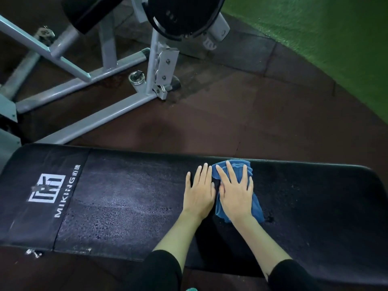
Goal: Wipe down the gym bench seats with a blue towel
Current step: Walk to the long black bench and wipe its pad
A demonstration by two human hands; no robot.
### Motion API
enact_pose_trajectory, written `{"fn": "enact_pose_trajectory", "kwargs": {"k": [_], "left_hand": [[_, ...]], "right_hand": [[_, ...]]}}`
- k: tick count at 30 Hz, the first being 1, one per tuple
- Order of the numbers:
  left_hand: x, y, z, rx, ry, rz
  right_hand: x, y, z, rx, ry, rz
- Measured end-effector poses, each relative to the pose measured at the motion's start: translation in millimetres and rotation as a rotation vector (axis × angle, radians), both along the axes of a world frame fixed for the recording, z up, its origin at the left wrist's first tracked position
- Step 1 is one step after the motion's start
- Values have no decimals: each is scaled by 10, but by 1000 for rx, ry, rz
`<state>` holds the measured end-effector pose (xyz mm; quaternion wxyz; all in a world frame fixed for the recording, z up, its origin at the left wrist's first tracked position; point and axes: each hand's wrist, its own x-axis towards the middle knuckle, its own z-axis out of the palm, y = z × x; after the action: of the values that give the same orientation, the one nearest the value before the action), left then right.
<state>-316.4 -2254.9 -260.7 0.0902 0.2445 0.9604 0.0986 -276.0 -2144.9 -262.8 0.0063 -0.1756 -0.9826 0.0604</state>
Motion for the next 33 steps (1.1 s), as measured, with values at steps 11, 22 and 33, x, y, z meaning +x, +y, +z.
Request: {"fn": "enact_pose_trajectory", "kwargs": {"k": [11,22,33], "left_hand": [[368,614,-59,-42,13,91],[726,1413,-41,-31,-44,60],[913,1805,-42,-1,-30,83]], "right_hand": [[250,614,-91,17,61,42],[783,1762,-84,22,65,-66],[953,2501,1,-117,64,-397]]}}
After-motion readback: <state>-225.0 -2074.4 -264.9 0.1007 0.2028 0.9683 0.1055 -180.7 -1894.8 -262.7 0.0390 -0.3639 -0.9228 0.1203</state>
